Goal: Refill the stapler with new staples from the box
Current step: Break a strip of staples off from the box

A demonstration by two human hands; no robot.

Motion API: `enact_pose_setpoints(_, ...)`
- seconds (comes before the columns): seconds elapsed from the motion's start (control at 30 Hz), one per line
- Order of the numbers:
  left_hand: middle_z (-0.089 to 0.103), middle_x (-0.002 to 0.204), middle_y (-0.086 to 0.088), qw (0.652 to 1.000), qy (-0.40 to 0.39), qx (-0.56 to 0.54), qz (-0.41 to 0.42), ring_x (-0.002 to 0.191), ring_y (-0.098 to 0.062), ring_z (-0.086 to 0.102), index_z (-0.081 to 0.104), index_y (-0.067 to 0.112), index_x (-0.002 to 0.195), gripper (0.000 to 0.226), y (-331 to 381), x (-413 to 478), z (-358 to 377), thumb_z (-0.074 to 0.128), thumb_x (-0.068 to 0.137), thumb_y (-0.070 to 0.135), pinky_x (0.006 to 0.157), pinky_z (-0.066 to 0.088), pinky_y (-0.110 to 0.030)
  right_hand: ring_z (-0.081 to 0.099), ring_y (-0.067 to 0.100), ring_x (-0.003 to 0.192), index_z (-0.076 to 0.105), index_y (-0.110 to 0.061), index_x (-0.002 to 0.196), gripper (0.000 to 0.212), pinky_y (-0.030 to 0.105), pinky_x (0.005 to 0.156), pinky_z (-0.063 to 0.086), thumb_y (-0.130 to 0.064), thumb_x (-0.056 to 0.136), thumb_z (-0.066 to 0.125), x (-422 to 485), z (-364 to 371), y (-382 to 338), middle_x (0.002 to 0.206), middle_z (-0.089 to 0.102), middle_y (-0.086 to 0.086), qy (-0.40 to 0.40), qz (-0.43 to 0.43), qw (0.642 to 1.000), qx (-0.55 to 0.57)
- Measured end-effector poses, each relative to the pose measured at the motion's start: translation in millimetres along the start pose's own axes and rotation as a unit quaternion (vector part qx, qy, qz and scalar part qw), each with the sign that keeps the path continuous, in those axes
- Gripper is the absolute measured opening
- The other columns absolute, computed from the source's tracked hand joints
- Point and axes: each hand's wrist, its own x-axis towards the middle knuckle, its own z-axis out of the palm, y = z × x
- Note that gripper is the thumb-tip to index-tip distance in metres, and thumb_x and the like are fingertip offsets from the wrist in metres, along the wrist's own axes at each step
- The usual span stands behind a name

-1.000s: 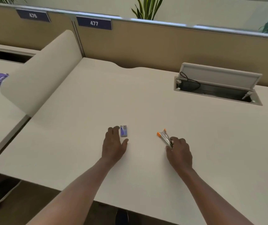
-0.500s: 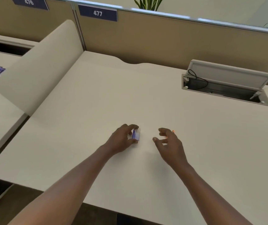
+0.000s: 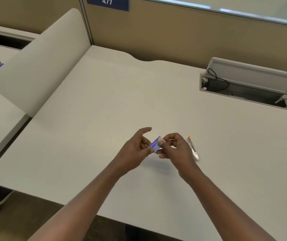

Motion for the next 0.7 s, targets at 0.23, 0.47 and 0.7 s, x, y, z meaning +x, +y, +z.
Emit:
enact_pose_setpoints(0.23, 0.077, 0.082, -0.009, 0.97, 0.084, -0.213, -0.086, 0.072, -0.02, 0.071, 0.066, 0.002, 0.109, 0.019, 7.4, -12.1, 17.1, 0.072, 0.093, 0.01, 0.07, 0.059, -0.032, 0.078, 0.027, 0.078, 0.063, -0.004, 0.1, 0.019, 0.032, 0.074, 0.061, -0.017, 0.093, 0.075, -11.9, -0.7, -3.5, 0.103, 0.075, 0.024, 0.027, 0.031, 0.995, 0.089)
enact_pose_setpoints(0.47, 0.077, 0.086, -0.013, 0.961, 0.111, -0.237, -0.093, 0.072, -0.024, 0.068, 0.066, -0.004, 0.108, 0.016, 17.5, -15.3, 20.1, 0.068, 0.095, 0.005, 0.071, 0.06, -0.033, 0.079, 0.022, 0.084, 0.066, -0.002, 0.099, 0.017, 0.025, 0.072, 0.061, -0.015, 0.093, 0.073, -19.3, 2.2, -11.2, 0.093, 0.081, 0.014, 0.026, 0.054, 0.986, 0.153)
enact_pose_setpoints(0.7, 0.078, 0.098, -0.021, 0.96, 0.113, -0.236, -0.097, 0.075, -0.022, 0.071, 0.07, 0.001, 0.108, 0.013, 19.5, -18.5, 17.1, 0.061, 0.099, 0.004, 0.08, 0.061, -0.039, 0.078, 0.021, 0.084, 0.065, -0.005, 0.096, 0.008, 0.027, 0.075, 0.061, -0.011, 0.096, 0.069, -20.4, 1.8, -10.6, 0.1, 0.078, 0.017, 0.03, 0.078, 0.978, 0.193)
